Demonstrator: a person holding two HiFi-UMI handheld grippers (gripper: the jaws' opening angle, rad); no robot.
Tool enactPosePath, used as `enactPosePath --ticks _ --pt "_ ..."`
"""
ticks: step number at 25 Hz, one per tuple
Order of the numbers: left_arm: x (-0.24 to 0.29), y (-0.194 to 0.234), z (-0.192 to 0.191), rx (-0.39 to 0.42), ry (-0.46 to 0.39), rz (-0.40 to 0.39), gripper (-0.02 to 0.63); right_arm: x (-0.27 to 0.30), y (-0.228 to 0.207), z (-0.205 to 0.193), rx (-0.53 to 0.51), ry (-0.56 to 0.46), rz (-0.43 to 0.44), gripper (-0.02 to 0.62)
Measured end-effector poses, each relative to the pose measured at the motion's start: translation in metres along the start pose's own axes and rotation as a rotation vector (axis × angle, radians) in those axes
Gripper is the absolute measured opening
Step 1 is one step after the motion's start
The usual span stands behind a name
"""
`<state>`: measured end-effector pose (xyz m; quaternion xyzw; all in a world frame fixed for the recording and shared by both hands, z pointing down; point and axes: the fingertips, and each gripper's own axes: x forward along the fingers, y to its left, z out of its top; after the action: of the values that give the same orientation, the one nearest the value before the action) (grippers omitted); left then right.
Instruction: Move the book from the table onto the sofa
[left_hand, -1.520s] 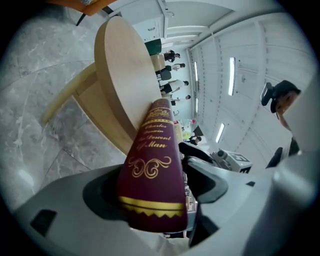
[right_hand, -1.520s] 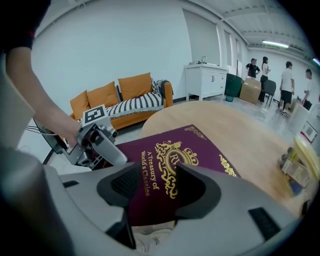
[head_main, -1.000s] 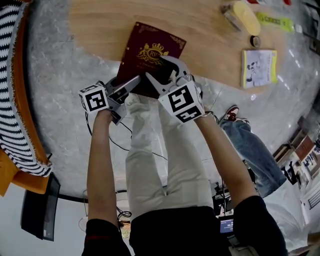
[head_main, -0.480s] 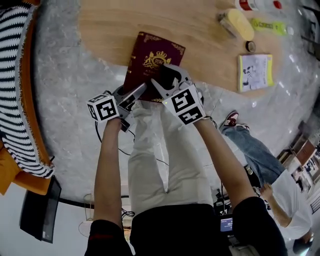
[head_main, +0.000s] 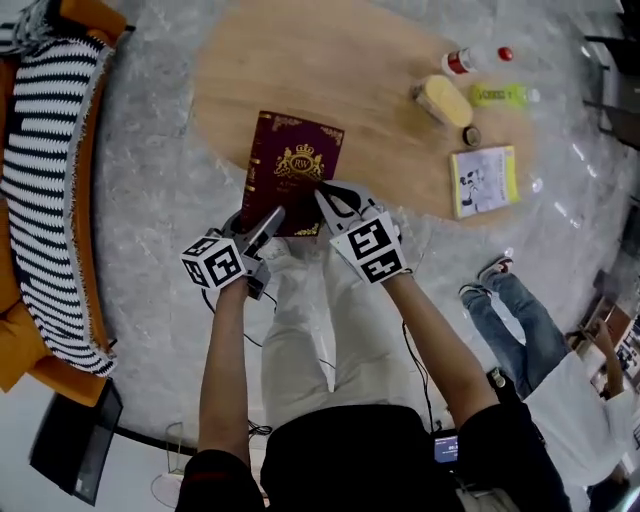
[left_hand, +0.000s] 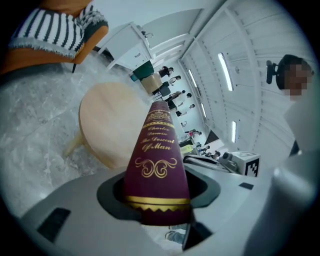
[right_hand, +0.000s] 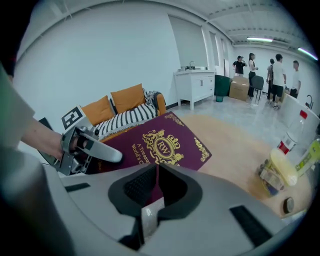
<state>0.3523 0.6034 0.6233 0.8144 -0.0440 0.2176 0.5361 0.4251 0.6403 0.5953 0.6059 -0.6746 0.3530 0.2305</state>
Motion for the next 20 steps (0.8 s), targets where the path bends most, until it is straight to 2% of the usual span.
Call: enactPosePath --ticks 5,8,15,20 --pt "-0.036 -0.044 0.029 0.134 -0.072 0.103 0.235 -0.043 0.009 0.037 -0.043 -0.072 0.026 0.017" --pt "-0.077 -0.064 0.059 0.191 -0.115 0.147 0.235 -0.057 0.029 0.07 -0.056 -0.105 0.04 0.017" --pt "-0.16 -0.121 0.126 0.292 -0.261 0.217 0.235 -0.099 0.069 0.17 -0.146 -0.201 0.06 0.017" --pt "-0.205 -0.167 0.147 0.344 -0.341 0.235 0.235 -0.14 0.105 0.229 -0.227 -0.296 0.058 0.017"
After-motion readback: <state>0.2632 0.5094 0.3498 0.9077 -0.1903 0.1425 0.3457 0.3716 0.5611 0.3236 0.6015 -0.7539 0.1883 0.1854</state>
